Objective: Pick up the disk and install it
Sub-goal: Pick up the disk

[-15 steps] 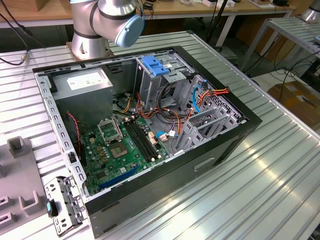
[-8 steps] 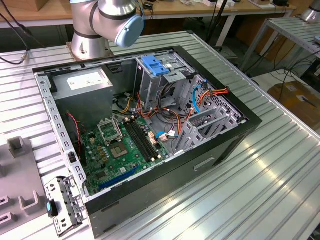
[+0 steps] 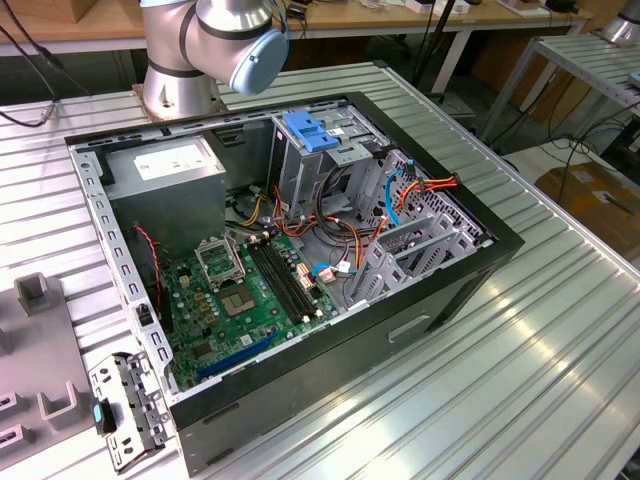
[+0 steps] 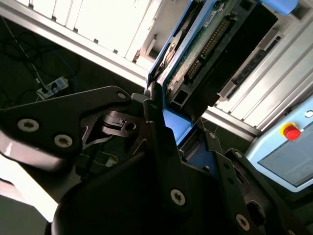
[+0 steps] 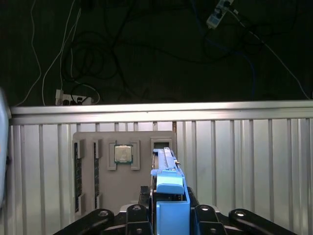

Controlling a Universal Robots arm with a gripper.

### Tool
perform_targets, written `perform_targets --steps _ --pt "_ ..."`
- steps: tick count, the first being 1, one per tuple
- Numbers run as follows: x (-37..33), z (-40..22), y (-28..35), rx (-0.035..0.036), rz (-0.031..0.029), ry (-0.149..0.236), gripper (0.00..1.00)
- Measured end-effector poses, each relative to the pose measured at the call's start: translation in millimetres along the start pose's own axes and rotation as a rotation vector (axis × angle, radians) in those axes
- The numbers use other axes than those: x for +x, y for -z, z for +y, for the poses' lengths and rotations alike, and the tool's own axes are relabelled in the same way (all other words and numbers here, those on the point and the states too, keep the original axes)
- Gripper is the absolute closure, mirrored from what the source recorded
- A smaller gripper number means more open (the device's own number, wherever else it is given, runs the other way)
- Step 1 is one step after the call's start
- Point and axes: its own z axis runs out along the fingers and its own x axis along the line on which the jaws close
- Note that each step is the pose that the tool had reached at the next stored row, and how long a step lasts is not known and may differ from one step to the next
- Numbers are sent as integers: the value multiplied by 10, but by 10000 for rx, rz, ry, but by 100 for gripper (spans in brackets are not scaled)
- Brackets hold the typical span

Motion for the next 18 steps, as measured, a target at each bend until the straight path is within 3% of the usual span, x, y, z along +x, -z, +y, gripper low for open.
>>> perform_targets --steps 18 --pt "4 1 140 -88 2 2 63"
